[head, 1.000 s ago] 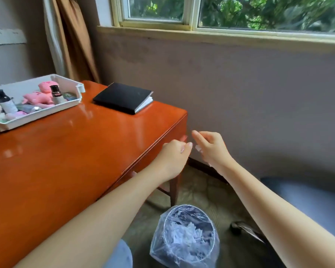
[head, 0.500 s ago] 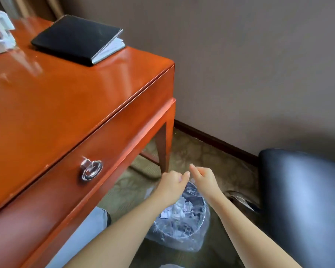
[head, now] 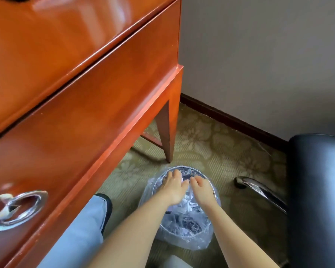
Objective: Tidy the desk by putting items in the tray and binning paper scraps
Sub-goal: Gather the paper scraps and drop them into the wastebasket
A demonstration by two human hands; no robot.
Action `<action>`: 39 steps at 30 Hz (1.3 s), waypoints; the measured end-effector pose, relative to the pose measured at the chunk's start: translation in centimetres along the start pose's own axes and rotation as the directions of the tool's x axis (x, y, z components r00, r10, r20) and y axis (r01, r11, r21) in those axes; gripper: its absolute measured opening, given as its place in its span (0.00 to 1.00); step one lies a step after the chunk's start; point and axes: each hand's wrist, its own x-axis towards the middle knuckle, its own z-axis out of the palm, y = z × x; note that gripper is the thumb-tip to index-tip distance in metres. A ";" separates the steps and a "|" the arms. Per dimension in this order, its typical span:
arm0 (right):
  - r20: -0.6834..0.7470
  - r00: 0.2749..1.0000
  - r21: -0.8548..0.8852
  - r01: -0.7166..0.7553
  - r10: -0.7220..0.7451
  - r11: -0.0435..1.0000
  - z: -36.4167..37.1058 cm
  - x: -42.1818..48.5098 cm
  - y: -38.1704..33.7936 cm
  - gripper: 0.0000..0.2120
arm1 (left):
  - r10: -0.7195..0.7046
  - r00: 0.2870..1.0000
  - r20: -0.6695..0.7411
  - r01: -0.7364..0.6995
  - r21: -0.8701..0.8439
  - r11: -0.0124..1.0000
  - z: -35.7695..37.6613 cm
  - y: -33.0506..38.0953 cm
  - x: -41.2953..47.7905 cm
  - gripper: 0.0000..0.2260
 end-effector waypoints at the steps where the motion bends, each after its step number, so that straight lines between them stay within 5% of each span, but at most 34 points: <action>1: 0.034 0.999 -0.004 -0.019 0.019 1.000 0.0 0.1 0.3 0.18 | 0.001 1.000 0.027 -0.002 0.015 1.000 0.2 -0.3 0.1 0.17; 6: 0.227 0.971 -0.105 -0.056 0.078 0.993 -1.0 -0.2 0.9 0.14 | 0.027 0.991 0.133 -0.043 0.118 0.992 0.4 -1.1 -0.3 0.25; 17: 0.285 0.958 -0.490 0.162 -0.018 0.857 -5.1 -3.4 -7.2 0.17 | 0.126 0.991 0.041 -0.132 0.216 0.967 -5.9 0.8 -7.2 0.26; 22: 0.334 0.941 -0.683 0.282 -0.056 0.674 -7.8 -7.0 -13.8 0.15 | 0.147 0.989 0.024 -0.143 0.433 0.890 -10.0 2.3 -11.9 0.26; 28: 0.354 0.910 -0.734 0.414 -0.217 0.538 -10.5 -12.8 -21.0 0.14 | 0.271 0.961 -0.047 -0.212 0.503 0.838 -14.9 3.8 -19.9 0.25; 33: 0.437 0.837 -0.754 0.541 -0.329 0.373 -11.1 -18.9 -28.2 0.13 | 0.385 0.916 -0.115 -0.278 0.509 0.814 -17.3 3.8 -27.7 0.25; 39: 0.500 0.735 -0.755 0.629 -0.457 0.187 -9.6 -27.7 -35.2 0.16 | 0.360 0.916 -0.177 -0.206 0.564 0.800 -20.8 1.1 -36.6 0.23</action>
